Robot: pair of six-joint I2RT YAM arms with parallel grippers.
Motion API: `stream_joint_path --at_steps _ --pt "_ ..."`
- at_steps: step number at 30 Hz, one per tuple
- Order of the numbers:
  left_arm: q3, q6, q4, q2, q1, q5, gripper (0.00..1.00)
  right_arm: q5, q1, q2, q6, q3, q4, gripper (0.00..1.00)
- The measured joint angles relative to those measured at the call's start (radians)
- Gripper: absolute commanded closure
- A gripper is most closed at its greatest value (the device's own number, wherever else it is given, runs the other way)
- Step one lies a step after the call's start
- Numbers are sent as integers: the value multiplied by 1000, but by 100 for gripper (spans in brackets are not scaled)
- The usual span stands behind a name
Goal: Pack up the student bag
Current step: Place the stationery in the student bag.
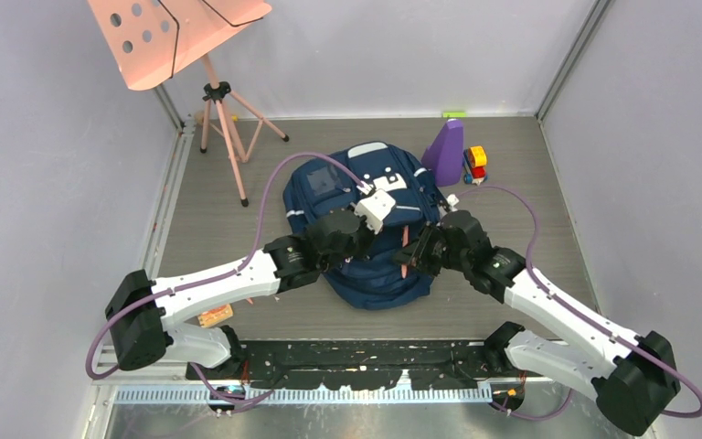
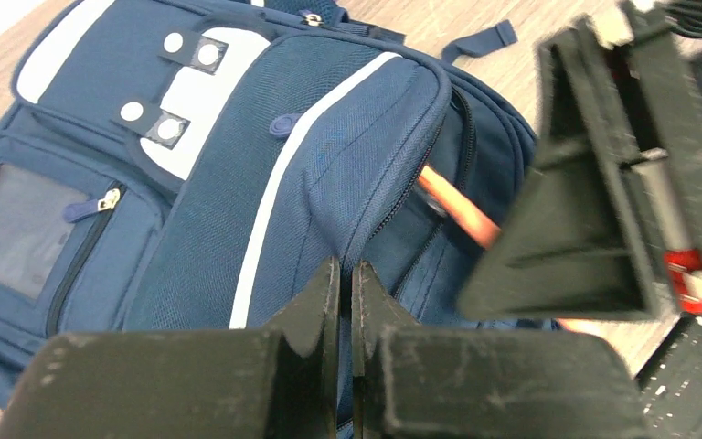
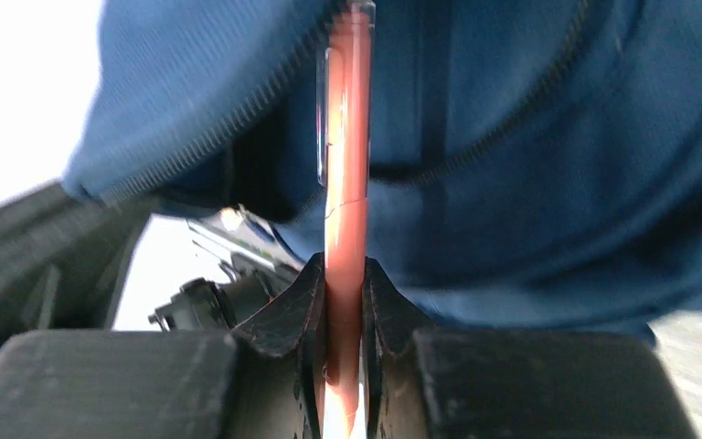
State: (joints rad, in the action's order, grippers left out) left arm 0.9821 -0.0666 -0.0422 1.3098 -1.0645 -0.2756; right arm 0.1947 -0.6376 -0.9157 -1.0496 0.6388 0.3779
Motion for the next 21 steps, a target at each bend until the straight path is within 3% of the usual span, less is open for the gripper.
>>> stream_joint_path --at_steps 7,17,21 --pt "-1 -63 0 0 0 55 100 -154 0 -139 -71 0 -251 95" --pt "-1 -128 13 5 21 38 100 -388 -68 -274 -106 -21 -513 48" --pt "6 -140 15 9 24 22 100 -461 -90 -293 -88 -21 -512 41"
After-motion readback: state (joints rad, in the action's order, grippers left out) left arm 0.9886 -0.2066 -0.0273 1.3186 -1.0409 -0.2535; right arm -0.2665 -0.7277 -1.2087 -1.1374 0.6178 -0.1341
